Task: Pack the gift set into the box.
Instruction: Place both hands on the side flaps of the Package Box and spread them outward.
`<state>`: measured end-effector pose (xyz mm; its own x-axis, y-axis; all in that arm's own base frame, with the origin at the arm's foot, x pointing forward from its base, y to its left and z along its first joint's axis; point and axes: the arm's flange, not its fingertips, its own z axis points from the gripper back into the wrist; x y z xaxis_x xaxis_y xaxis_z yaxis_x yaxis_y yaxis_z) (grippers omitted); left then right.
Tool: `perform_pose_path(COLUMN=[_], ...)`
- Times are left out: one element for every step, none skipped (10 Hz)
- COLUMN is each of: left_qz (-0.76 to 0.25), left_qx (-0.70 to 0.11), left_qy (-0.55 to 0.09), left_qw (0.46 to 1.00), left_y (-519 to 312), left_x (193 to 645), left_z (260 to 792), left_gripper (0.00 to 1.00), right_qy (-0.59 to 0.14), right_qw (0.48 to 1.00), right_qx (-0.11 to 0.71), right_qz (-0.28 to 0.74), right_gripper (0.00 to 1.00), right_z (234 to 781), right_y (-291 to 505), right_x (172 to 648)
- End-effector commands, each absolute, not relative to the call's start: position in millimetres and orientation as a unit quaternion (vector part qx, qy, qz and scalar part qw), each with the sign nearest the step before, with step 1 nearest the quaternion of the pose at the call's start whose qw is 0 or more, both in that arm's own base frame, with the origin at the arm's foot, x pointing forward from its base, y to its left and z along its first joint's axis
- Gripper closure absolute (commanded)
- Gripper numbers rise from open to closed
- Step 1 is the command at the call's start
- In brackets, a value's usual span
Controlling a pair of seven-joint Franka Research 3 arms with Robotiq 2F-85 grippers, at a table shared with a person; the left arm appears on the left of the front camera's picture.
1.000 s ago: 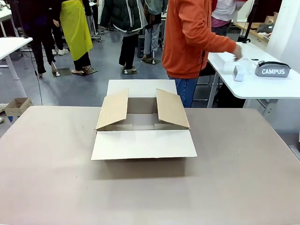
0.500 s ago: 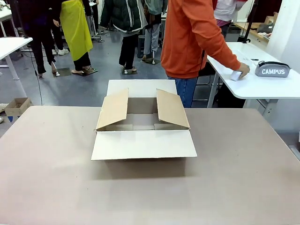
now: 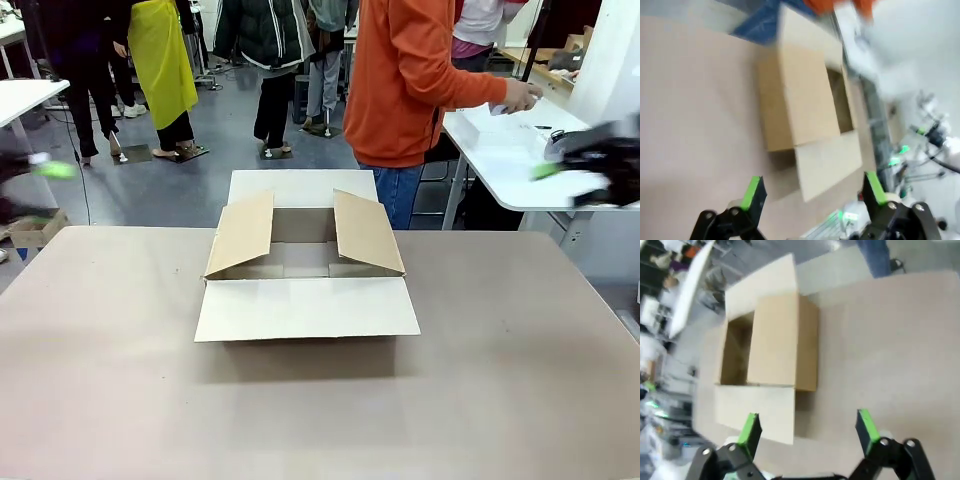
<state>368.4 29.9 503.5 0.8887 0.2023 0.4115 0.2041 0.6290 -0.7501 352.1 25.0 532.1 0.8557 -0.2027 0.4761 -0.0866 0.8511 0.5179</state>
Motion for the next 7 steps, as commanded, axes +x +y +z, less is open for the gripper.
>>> perform_pose_path(left_qz=[-0.073,-0.053,-0.052,-0.056,-0.043,-0.070,-0.070], left_qx=[-0.351,-0.325,-0.299,-0.264,-0.243,-0.299,-0.299], left_qy=[-0.193,-0.177,-0.142,-0.137,-0.126,-0.157,-0.157], left_qw=[0.913,0.927,0.942,0.953,0.961,0.939,0.939], left_y=[-54,-90,-114,-117,-93,-144,-144], left_x=[415,431,437,432,421,429,429], left_z=[531,530,525,519,508,520,520], left_gripper=[0.00,0.00,0.00,0.00,0.00,0.00,0.00], right_qy=[-0.260,-0.264,-0.252,-0.257,-0.297,-0.333,-0.254], right_qw=[0.949,0.947,0.947,0.939,0.932,0.923,0.941], right_qx=[0.175,0.170,0.152,0.164,0.133,0.130,0.152], right_qz=[0.040,0.074,0.131,0.159,0.161,0.143,0.162], right_gripper=[0.00,0.00,0.00,0.00,0.00,0.00,0.00], right_z=[507,491,468,455,457,473,462], right_y=[140,181,211,222,216,196,252], right_x=[370,363,348,329,311,291,324])
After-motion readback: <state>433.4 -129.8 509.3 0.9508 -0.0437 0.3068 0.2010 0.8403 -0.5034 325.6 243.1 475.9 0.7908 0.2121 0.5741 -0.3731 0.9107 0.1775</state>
